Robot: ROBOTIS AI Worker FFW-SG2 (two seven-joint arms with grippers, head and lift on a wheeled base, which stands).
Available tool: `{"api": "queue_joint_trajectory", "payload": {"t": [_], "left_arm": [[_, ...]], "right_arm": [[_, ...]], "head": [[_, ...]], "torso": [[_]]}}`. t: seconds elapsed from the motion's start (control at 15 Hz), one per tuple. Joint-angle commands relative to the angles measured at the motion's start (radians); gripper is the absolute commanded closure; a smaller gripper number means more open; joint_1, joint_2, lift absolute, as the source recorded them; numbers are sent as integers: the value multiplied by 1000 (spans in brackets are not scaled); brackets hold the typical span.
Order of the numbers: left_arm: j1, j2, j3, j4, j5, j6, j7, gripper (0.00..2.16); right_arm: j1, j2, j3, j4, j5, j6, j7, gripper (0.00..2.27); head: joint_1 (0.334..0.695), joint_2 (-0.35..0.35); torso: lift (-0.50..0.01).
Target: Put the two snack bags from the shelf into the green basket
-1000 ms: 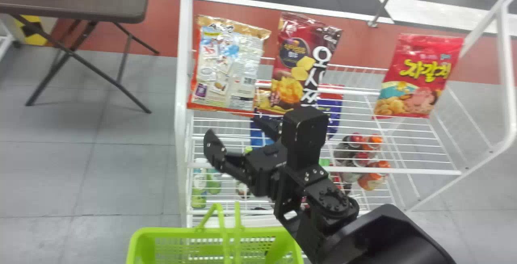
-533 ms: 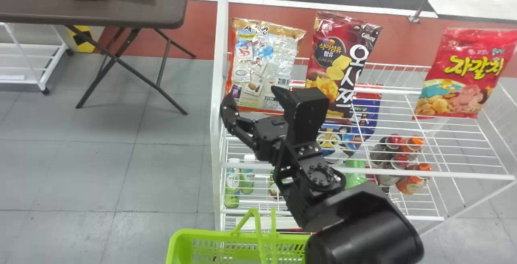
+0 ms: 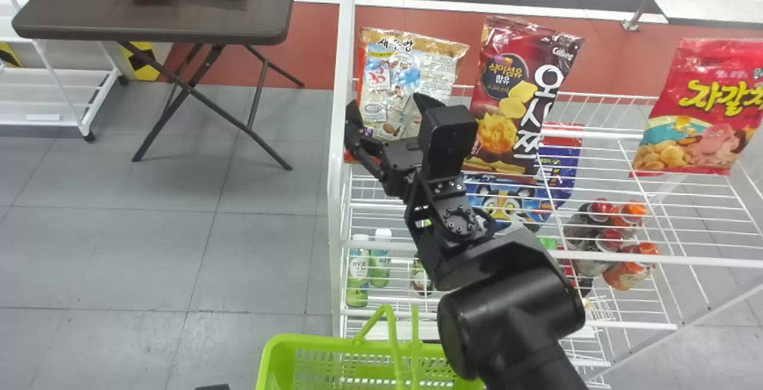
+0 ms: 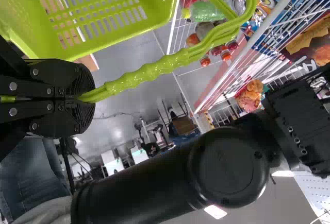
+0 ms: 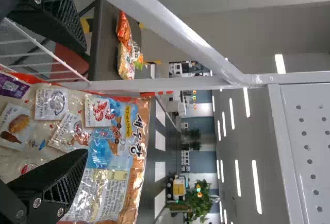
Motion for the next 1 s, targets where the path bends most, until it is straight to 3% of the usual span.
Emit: {"api": "queue_joint_trajectory", "payload": {"t": [0.0, 0.53, 0.93], "left_arm": [[-8, 0, 0, -1, 1, 3, 0, 1899], [-7, 9, -17, -7, 1, 3, 11, 1899], [24, 12, -24, -26, -4, 0, 14, 1899]], "right_arm": [[-19, 2, -1, 29, 2, -15, -18, 120], [-29, 2, -11, 56, 5, -27, -67, 120], [-82, 2, -45, 136, -25, -21, -44, 124]], "head": [[695, -79], [695, -110], [695, -135]], "torso": [[-12], [-12], [-12]]}}
